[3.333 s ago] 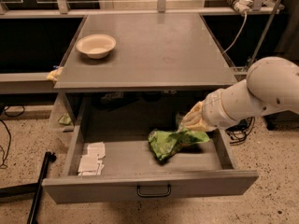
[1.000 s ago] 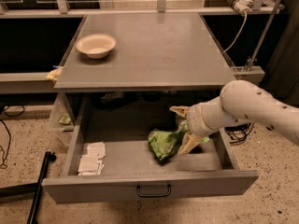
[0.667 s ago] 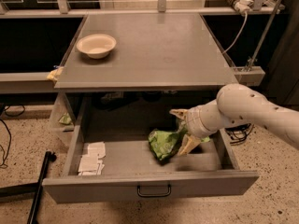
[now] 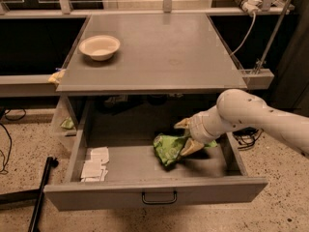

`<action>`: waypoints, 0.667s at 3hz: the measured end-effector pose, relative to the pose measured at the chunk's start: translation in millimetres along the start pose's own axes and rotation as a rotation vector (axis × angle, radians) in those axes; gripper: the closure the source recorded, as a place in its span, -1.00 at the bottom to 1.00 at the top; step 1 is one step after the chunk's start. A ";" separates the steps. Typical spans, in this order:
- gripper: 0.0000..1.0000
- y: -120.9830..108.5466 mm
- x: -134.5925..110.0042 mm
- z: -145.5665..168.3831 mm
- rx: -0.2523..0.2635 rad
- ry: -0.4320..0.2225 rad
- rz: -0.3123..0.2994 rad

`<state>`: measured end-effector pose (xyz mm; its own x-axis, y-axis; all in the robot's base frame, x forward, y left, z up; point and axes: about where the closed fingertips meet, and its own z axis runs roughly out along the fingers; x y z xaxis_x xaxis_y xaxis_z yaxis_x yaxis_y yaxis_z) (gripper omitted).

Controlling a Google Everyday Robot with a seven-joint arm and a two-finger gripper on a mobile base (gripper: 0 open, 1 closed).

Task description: Pick green rice chip bag from top drawer and place on counter

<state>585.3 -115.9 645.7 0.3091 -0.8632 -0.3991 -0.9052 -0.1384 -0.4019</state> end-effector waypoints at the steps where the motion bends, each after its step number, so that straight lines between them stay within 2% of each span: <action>1: 0.31 1.1 -0.8 2.1 -0.023 0.018 -0.005; 2: 0.78 1.5 -6.8 -8.3 -0.044 0.051 0.012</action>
Offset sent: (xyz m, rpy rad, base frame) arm -0.0113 -0.0012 0.0287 -0.0944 0.0587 -0.0503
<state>579.4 -114.3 654.7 0.2840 -0.8885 -0.3605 -0.9209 -0.1481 -0.3605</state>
